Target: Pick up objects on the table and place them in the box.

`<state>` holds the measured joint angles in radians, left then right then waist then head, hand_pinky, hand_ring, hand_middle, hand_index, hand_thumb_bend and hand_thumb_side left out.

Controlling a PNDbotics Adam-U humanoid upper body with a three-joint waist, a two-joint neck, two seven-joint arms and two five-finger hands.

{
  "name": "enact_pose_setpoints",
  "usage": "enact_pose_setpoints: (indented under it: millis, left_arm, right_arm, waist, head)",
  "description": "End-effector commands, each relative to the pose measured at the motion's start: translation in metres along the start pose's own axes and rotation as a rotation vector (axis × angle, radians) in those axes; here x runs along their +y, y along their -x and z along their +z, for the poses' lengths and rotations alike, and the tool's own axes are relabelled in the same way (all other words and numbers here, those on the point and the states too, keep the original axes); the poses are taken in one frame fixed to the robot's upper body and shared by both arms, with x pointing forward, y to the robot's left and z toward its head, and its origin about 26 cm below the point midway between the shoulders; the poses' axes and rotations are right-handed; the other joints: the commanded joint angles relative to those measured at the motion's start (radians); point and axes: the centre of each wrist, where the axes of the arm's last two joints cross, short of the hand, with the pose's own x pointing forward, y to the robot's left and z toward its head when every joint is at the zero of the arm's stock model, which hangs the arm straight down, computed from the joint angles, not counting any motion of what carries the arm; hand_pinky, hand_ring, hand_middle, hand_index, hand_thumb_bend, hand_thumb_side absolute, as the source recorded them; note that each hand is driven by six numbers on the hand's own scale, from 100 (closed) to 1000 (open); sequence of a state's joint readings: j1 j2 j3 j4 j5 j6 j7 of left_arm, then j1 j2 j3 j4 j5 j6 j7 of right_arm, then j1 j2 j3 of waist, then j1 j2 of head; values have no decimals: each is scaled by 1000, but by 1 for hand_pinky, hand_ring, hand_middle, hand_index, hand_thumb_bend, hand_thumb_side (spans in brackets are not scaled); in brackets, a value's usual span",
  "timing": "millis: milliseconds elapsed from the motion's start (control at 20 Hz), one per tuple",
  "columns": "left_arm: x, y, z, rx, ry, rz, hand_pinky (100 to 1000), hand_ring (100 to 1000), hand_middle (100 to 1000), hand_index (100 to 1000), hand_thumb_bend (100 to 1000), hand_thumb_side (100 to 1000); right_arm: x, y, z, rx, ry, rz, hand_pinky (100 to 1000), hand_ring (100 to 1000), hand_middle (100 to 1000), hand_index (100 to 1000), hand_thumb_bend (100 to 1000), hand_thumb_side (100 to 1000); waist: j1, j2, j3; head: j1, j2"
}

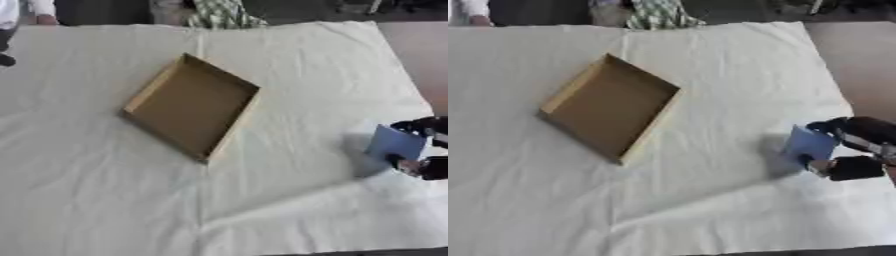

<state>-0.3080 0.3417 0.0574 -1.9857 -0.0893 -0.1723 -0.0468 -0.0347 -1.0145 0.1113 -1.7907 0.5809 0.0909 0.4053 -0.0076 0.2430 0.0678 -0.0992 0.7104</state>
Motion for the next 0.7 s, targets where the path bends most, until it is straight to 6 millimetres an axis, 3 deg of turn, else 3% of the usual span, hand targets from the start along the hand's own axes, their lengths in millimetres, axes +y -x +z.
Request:
enact_pose_setpoints:
  millis: [50, 150, 700]
  left_arm:
    - [3, -5, -4, -24, 7, -11, 616, 752, 555, 660, 291, 686]
    - [3, -5, -3, -22, 9, -11, 616, 752, 555, 660, 289, 689]
    - [3, -5, -3, -15, 19, -17, 616, 753, 556, 660, 286, 692]
  right_arm:
    - [-9, -2, 4, 22, 65, 56, 594, 664, 722, 830, 168, 500]
    - [-8, -4, 3, 21, 92, 54, 540, 600, 671, 757, 138, 506]
    - [-30, -22, 18, -32, 243, 41, 420, 481, 588, 673, 127, 450]
  waist:
    - [-1, -11, -1]
    - [-1, -11, 0]
    - [-6, -14, -4]
  head:
    - [-3, -6]
    - [-2, -7]
    - [4, -5]
